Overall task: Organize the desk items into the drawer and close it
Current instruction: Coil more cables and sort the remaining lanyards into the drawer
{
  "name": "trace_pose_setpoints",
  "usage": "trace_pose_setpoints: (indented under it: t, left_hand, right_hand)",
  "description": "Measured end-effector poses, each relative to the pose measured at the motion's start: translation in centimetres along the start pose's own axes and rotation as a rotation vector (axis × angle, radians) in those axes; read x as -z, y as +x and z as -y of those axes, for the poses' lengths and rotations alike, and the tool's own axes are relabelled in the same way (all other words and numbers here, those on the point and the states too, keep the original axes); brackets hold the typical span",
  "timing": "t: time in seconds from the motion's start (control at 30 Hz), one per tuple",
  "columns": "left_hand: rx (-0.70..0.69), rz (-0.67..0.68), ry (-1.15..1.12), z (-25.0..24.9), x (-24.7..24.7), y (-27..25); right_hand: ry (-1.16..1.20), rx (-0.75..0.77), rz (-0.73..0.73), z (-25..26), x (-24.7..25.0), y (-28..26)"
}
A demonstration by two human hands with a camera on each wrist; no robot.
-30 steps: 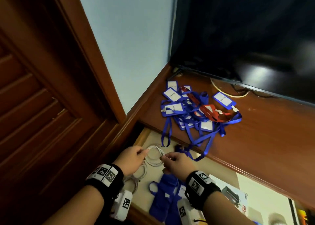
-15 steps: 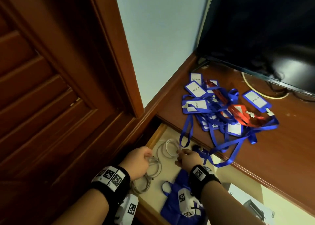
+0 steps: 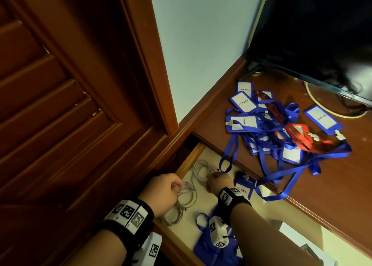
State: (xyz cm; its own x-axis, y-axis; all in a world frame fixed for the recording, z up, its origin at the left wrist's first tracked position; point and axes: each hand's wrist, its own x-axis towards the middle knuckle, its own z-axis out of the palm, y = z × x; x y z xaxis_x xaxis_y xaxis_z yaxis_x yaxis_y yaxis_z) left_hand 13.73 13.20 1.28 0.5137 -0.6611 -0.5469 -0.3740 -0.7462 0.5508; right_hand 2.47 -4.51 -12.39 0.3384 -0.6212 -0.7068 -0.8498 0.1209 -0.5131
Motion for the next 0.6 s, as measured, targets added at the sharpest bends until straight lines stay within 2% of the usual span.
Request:
trace_pose_setpoints:
  t: [0.17, 0.37, 0.47, 0.6]
  left_hand:
    - [0.006, 0.036, 0.057, -0.5, 0.1, 0.3]
    - [-0.008, 0.037, 0.053, -0.9, 0.1, 0.8]
    - [-0.017, -0.002, 0.005, -0.9, 0.2, 0.9]
    - [-0.050, -0.086, -0.088, -1.5, 0.5, 1.3]
  right_hand:
    - [-0.134, 0.024, 0.095, 0.9, -0.5, -0.8]
    - [-0.090, 0.063, 0.015, 0.6, 0.6, -1.1]
    - [-0.243, 0.151, 0.006, 0.7, 1.8, -2.4]
    - [-0.240, 0.187, 0.024, -0.4, 3.2, -4.5]
